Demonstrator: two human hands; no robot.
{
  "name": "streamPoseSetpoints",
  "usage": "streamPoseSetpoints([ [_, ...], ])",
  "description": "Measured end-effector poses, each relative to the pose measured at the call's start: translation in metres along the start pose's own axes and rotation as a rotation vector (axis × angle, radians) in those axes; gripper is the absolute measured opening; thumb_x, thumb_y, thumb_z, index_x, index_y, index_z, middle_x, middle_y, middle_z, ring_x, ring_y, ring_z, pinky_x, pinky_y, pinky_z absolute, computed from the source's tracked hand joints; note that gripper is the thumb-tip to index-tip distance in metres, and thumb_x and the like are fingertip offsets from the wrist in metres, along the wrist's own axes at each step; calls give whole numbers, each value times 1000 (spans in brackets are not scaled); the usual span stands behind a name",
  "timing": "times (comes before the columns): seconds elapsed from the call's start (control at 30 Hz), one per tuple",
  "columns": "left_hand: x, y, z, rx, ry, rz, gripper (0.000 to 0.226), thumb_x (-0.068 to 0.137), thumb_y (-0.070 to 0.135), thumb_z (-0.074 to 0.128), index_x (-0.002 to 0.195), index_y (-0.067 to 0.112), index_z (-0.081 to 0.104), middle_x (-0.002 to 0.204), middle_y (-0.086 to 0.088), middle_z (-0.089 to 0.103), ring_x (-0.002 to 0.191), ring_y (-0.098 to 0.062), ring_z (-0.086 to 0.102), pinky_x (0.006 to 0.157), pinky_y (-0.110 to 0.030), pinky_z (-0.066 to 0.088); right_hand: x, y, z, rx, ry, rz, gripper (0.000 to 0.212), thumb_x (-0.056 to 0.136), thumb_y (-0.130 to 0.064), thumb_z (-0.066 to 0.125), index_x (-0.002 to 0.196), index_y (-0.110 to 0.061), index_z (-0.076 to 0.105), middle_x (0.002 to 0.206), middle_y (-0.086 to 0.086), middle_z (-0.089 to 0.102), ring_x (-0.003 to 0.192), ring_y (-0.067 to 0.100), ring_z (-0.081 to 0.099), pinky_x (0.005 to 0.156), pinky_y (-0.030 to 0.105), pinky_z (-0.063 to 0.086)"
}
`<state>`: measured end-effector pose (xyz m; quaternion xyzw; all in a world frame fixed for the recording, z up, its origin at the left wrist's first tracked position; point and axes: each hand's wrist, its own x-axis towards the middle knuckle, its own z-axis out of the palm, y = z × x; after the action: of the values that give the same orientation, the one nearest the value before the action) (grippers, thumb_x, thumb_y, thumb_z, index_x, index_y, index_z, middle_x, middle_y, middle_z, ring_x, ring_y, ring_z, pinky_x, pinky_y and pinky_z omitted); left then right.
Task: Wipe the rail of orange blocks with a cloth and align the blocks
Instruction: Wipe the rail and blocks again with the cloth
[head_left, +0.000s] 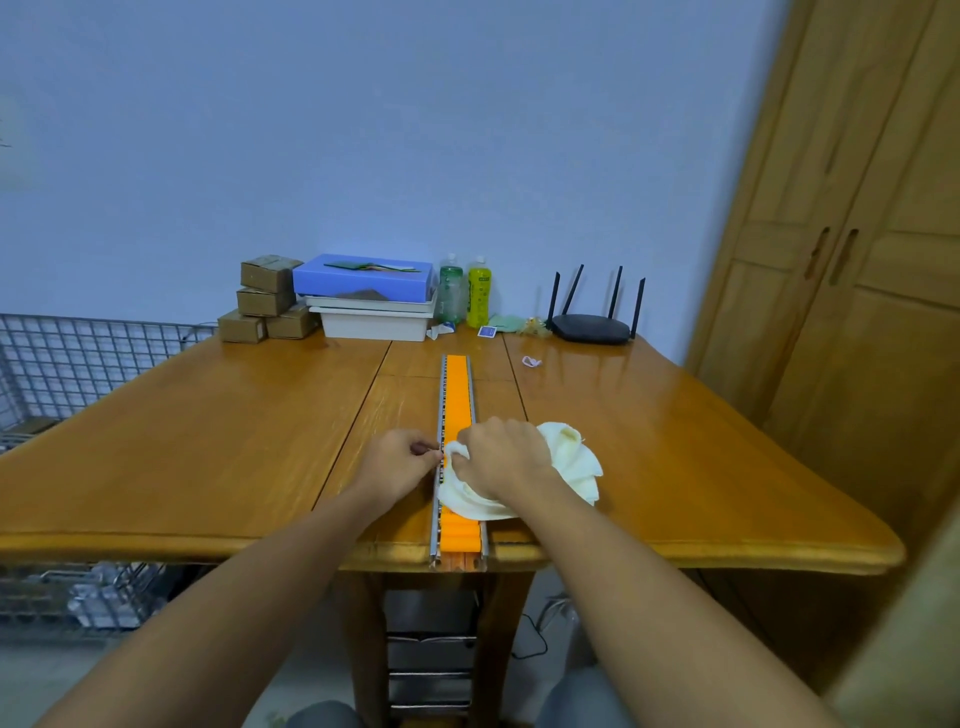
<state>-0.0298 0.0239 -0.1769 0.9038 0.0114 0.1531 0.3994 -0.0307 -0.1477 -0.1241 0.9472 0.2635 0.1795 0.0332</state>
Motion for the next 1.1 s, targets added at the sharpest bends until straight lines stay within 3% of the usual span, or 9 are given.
streamPoseSetpoints([
  [0.23,-8,9,1,61,-14,-26,26,100,26,60,123,17,69,111,0,72,98,-11,63,72,-20,44,-16,9,-9,-103,-20,14,36,101,-46,45,96,-18,66,87,4,65,76,27,60,63,35,47],
  [0.37,-17,11,1,71,-34,-33,26,101,28,58,124,19,67,108,3,69,94,-6,60,68,-18,41,-31,19,-17,-114,-45,39,36,101,-48,46,82,-19,57,67,-1,48,69,24,56,62,34,48],
  [0.6,-37,23,-8,132,-43,-2,23,100,26,60,119,16,70,98,5,69,84,-4,59,62,-19,41,-47,14,-36,31,-14,114,38,98,-49,47,80,-17,53,76,2,52,72,27,55,61,34,42],
  [0.73,-47,26,-15,225,-73,30,23,100,27,58,115,17,72,78,4,68,71,-10,61,54,-23,39,-52,-8,-42,80,0,58,35,97,-49,46,95,-20,67,89,6,63,81,32,60,63,36,42],
  [0.83,-55,30,-22,294,-118,52,24,98,19,53,113,17,71,84,-3,72,77,-20,66,60,-35,48,-61,-27,-38,65,-8,-2,38,98,-50,44,98,-20,67,86,5,59,78,30,57,63,36,41],
  [1.0,-63,25,-22,302,-101,43,27,98,21,53,115,17,74,98,-2,74,87,-20,67,80,-45,59,-76,-35,-31,79,-4,-7,39,99,-51,43,110,-24,69,95,6,65,80,29,58,63,34,38],
  [1.1,-64,25,-18,333,-69,38,23,102,30,55,109,17,73,93,-1,73,82,-17,66,70,-37,55,-83,-31,-35,56,-19,3,40,100,-51,42,108,-22,68,95,6,65,75,26,50,64,34,38],
])
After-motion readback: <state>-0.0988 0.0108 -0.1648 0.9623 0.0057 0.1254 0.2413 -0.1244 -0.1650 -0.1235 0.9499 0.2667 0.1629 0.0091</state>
